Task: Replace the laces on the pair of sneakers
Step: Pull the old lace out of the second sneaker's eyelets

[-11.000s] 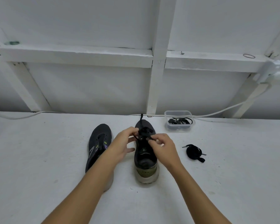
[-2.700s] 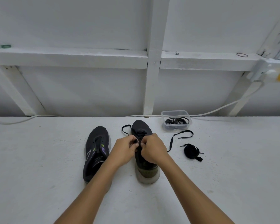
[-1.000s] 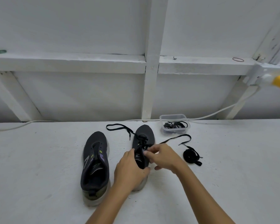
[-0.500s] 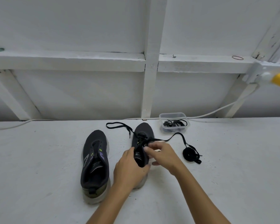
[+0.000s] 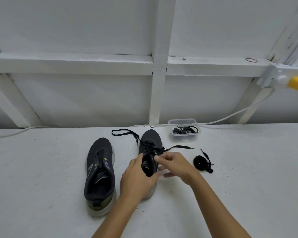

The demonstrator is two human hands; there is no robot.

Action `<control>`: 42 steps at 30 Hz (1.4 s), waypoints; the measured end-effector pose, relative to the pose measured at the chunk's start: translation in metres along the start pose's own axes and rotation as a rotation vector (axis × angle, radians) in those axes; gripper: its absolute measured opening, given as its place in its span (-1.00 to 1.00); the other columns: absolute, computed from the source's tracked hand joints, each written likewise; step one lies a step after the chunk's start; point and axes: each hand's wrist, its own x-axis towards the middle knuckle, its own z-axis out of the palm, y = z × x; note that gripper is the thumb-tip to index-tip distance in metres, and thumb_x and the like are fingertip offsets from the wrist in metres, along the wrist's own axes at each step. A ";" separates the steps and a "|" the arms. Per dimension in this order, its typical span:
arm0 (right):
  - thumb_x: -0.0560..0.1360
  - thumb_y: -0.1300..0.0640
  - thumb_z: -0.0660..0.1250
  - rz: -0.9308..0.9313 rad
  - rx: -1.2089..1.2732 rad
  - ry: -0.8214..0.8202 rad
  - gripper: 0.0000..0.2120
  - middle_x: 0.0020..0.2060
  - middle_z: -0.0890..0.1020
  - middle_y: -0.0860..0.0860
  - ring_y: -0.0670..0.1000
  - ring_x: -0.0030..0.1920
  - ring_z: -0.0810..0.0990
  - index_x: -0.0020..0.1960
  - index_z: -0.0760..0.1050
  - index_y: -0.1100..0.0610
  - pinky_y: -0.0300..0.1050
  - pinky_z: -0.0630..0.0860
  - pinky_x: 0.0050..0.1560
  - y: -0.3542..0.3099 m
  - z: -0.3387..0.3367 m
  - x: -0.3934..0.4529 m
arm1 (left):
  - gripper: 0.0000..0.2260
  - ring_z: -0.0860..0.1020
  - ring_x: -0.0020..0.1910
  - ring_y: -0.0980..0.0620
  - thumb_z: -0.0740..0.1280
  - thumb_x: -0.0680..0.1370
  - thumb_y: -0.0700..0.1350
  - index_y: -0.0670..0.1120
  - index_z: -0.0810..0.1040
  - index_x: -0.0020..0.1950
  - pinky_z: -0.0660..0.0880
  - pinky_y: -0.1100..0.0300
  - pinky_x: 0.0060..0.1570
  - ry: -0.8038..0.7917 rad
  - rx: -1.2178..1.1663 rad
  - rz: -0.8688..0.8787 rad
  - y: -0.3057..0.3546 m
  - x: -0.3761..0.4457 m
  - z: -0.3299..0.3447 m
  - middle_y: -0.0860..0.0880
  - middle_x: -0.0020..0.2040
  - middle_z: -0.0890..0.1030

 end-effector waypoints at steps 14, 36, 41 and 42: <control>0.56 0.04 0.41 -0.094 -0.071 -0.030 -0.82 -0.26 0.71 -0.03 -0.08 -0.16 0.71 -0.20 0.62 0.06 -0.22 0.61 -0.23 -0.013 0.007 0.008 | -0.35 0.54 0.17 0.02 0.39 0.39 0.28 0.19 0.31 0.44 0.42 0.18 -0.03 0.001 -0.006 0.006 0.001 0.001 0.000 0.12 0.28 0.50; 0.64 0.06 0.32 -0.122 0.285 0.583 -0.85 -0.06 0.63 0.03 -0.07 -0.19 0.71 -0.03 0.54 0.13 -0.23 0.59 -0.33 -0.013 -0.011 0.013 | -0.28 0.51 0.24 0.01 0.40 0.41 0.26 0.11 0.28 0.51 0.46 0.12 0.15 0.001 -0.002 -0.012 -0.001 0.004 0.001 0.10 0.34 0.47; 0.56 -0.04 0.43 0.063 0.096 0.044 -0.81 -0.10 0.73 0.01 -0.08 -0.17 0.74 -0.01 0.68 0.08 -0.19 0.61 -0.27 -0.004 -0.003 0.006 | -0.32 0.52 0.21 0.01 0.40 0.41 0.25 0.14 0.30 0.48 0.46 0.12 0.11 0.005 0.000 -0.006 0.000 0.003 0.001 0.11 0.32 0.48; 0.54 -0.03 0.46 0.044 0.063 -0.020 -0.85 -0.13 0.74 -0.02 -0.10 -0.17 0.73 -0.01 0.70 0.04 -0.21 0.61 -0.24 -0.002 0.003 0.004 | -0.34 0.53 0.19 0.02 0.40 0.41 0.26 0.16 0.31 0.46 0.45 0.14 0.07 0.008 -0.002 -0.001 0.000 0.003 0.000 0.11 0.29 0.49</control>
